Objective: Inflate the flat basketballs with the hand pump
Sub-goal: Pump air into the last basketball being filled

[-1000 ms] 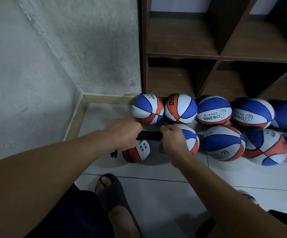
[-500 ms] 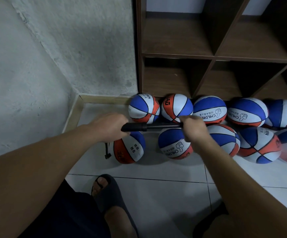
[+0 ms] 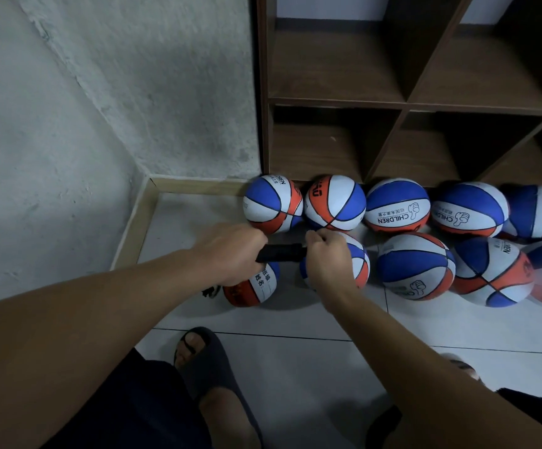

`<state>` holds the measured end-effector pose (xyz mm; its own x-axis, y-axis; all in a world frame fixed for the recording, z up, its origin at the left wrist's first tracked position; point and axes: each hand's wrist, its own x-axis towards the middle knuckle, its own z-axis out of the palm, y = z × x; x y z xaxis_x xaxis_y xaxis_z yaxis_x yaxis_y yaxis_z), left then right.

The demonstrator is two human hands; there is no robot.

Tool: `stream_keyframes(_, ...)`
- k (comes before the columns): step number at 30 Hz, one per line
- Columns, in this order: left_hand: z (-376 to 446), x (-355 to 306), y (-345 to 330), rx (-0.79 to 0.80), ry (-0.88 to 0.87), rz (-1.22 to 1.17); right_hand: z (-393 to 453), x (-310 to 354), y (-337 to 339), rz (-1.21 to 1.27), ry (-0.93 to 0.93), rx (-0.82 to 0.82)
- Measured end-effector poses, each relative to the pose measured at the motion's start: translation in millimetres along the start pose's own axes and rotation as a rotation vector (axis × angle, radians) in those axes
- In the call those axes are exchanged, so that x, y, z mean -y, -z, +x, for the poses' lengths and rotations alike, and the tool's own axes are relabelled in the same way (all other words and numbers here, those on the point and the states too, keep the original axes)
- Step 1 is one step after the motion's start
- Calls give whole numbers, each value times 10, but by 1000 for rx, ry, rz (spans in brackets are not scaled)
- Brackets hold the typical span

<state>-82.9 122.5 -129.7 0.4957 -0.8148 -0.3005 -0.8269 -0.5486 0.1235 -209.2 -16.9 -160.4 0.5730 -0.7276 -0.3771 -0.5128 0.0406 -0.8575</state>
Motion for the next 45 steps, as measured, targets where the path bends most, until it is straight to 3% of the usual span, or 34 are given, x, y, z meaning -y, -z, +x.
stream_keyframes(12, 54, 148, -3, 52, -39, 19, 14, -67, -56, -29, -43, 131)
stream_keyframes(16, 53, 215, 5, 77, -6, -26, 202, -70, 176, -119, -48, 50)
stream_keyframes(22, 4, 387, 62, 149, 85, -133, 478, -97, 591, 41, -193, 21)
stream_keyframes(26, -9, 238, 107, 107, 90, -93, 280, -34, 323, -2, -86, -45)
stream_keyframes(33, -16, 73, 1, 63, 67, -125, 23, 77, 44, -94, 140, 46)
stream_keyframes(45, 8, 149, -54, 150, 17, -111, 8, -106, -91, -78, 46, 143)
